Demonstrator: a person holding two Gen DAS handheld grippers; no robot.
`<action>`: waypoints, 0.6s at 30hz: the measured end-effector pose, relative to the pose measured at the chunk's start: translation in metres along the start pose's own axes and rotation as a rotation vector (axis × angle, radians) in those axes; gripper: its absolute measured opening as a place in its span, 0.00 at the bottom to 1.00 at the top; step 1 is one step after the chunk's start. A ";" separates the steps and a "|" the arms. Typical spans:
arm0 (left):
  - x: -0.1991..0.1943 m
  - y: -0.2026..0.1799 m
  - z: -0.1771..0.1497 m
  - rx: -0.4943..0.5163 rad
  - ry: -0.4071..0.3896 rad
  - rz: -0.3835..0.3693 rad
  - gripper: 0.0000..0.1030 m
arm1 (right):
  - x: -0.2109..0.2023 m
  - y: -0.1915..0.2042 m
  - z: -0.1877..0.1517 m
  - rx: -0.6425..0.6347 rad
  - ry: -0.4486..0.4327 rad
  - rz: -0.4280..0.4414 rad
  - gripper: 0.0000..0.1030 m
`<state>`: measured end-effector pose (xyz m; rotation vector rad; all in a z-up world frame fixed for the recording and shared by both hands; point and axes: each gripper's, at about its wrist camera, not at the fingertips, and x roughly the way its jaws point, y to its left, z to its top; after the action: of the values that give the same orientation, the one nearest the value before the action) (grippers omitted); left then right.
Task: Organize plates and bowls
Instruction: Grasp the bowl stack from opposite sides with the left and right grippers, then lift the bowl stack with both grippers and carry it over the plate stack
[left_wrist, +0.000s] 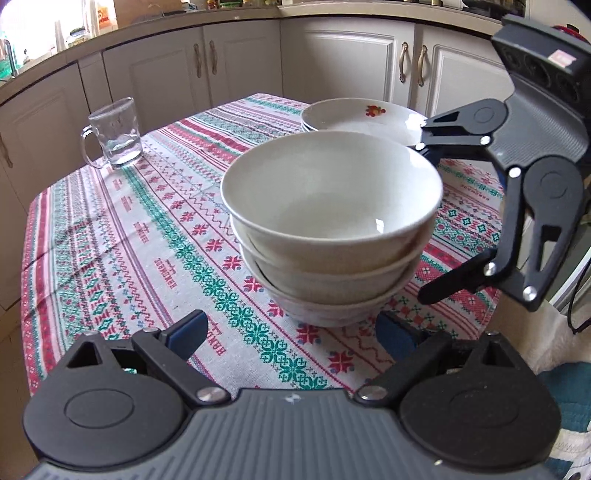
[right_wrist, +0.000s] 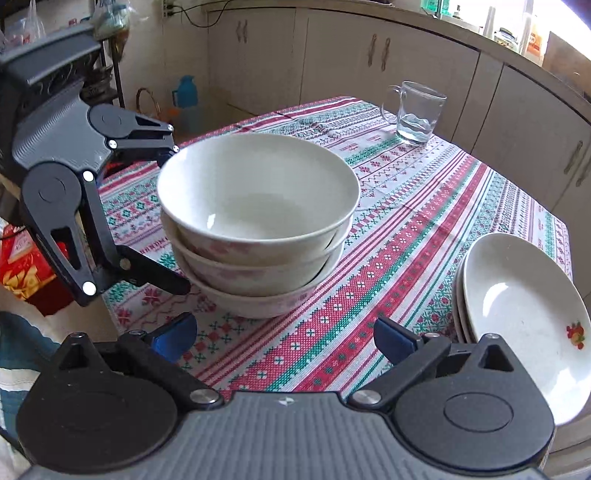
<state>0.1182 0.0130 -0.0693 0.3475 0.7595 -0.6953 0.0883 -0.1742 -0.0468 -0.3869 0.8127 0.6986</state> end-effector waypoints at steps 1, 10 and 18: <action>0.002 0.001 0.000 0.000 0.003 -0.003 0.94 | 0.003 -0.001 0.000 -0.002 0.003 0.002 1.00; 0.009 0.007 0.005 0.067 0.004 -0.065 0.93 | 0.017 -0.006 0.007 -0.040 0.002 0.053 1.00; 0.010 0.012 0.013 0.175 0.013 -0.148 0.91 | 0.021 -0.007 0.021 -0.141 -0.012 0.125 1.00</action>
<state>0.1386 0.0108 -0.0666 0.4582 0.7433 -0.9025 0.1147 -0.1587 -0.0491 -0.4613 0.7834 0.8769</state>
